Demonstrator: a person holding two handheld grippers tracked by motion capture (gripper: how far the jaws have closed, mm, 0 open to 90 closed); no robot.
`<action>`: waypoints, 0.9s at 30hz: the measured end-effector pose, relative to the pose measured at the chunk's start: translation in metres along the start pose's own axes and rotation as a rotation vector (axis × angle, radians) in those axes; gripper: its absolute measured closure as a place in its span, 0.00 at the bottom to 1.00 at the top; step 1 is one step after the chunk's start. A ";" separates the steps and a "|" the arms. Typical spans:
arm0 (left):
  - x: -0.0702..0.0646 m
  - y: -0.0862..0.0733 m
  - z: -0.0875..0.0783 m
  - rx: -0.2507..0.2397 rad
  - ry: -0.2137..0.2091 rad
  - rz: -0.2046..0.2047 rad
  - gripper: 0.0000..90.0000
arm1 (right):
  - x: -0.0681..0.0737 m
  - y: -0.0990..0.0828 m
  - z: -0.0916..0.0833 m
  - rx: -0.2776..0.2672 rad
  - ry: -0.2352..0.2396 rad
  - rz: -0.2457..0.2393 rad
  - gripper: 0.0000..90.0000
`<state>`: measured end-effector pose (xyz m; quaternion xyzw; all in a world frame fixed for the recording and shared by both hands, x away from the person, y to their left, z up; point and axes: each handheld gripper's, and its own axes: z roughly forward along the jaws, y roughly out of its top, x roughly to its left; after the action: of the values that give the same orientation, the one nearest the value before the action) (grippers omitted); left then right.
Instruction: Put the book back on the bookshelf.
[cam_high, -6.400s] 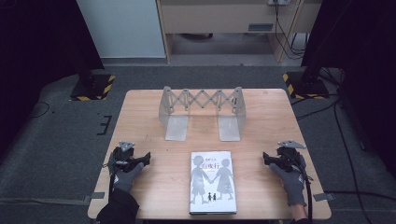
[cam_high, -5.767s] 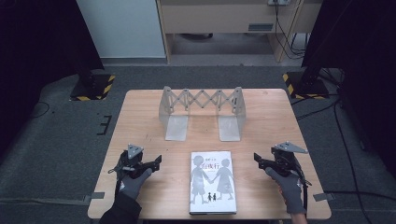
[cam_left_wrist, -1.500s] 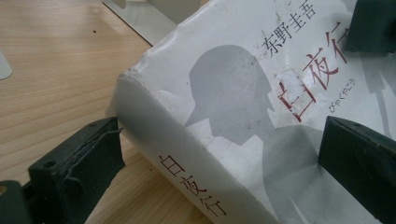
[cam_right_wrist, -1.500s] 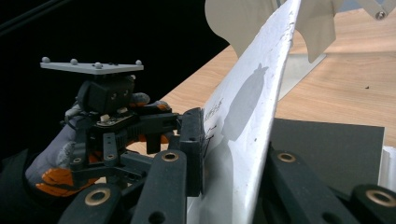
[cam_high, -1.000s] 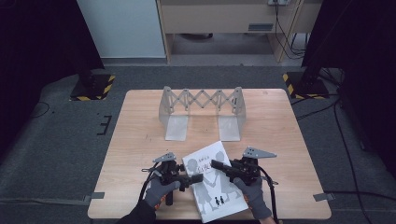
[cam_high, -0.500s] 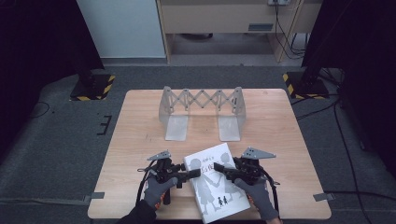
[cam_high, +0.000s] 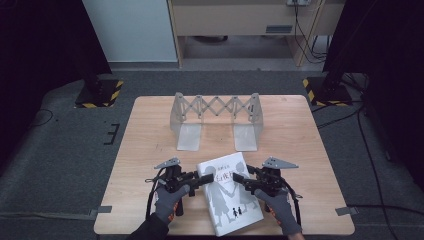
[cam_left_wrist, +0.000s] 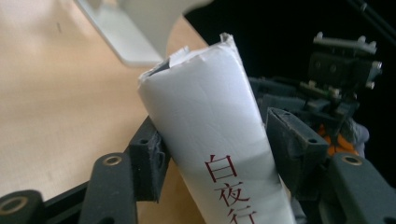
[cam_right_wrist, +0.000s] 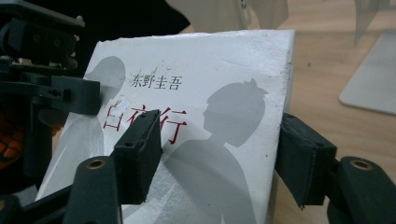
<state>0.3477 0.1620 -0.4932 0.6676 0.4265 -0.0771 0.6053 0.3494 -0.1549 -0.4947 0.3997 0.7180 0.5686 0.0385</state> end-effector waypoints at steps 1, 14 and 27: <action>-0.002 0.004 -0.001 -0.015 0.006 0.010 0.48 | 0.000 0.005 0.001 -0.051 0.003 0.002 0.45; -0.015 0.010 0.016 0.010 0.042 0.141 0.39 | -0.002 0.008 0.002 -0.146 0.060 0.013 0.55; -0.032 0.031 0.004 -0.061 0.045 0.191 0.55 | -0.028 0.010 -0.028 -0.145 -0.113 0.046 0.48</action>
<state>0.3504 0.1465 -0.4515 0.6880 0.3765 0.0090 0.6204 0.3590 -0.1937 -0.4879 0.4436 0.6622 0.5964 0.0948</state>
